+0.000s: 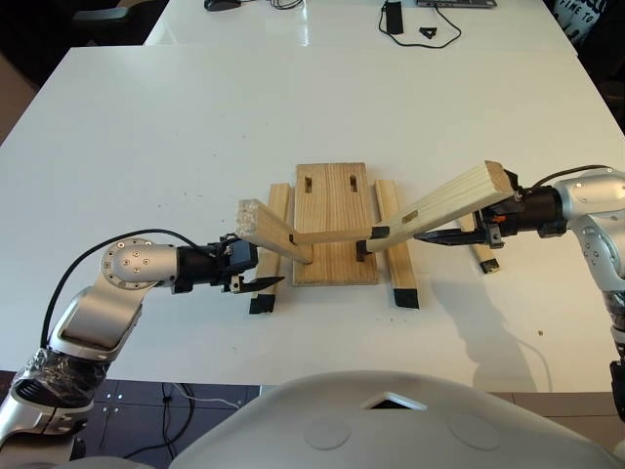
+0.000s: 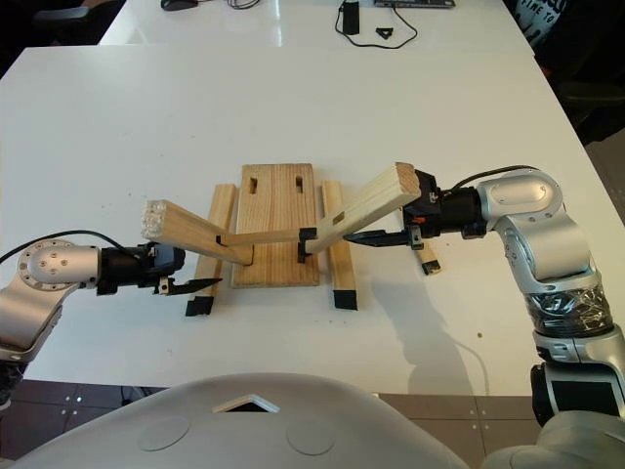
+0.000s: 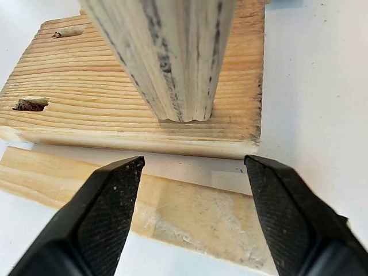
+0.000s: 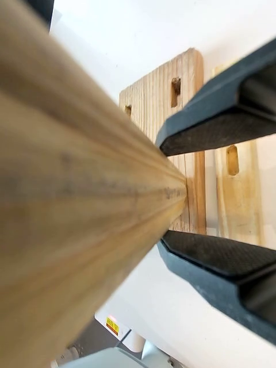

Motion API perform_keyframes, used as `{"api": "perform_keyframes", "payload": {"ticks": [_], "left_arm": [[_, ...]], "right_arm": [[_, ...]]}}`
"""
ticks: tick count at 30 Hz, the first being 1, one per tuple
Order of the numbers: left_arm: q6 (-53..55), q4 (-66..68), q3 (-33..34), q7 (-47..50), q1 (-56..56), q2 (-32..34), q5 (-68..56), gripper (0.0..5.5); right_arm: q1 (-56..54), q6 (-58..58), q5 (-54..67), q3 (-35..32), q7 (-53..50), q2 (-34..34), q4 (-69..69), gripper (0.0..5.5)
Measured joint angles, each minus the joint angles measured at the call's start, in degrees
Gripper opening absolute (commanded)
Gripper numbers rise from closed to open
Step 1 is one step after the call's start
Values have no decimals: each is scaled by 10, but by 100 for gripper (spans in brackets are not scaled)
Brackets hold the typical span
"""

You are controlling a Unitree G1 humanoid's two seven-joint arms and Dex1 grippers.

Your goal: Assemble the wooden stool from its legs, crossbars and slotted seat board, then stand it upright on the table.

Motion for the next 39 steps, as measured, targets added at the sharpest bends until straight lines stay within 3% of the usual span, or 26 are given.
{"api": "perform_keyframes", "payload": {"ticks": [17,39], "left_arm": [[10,-6,-5,28,13,-15,19,323],[52,-50,-33,95,41,-57,32,323]], "right_arm": [[-6,-17,-2,17,18,-8,20,203],[-117,-7,-49,100,72,-25,63,203]]}}
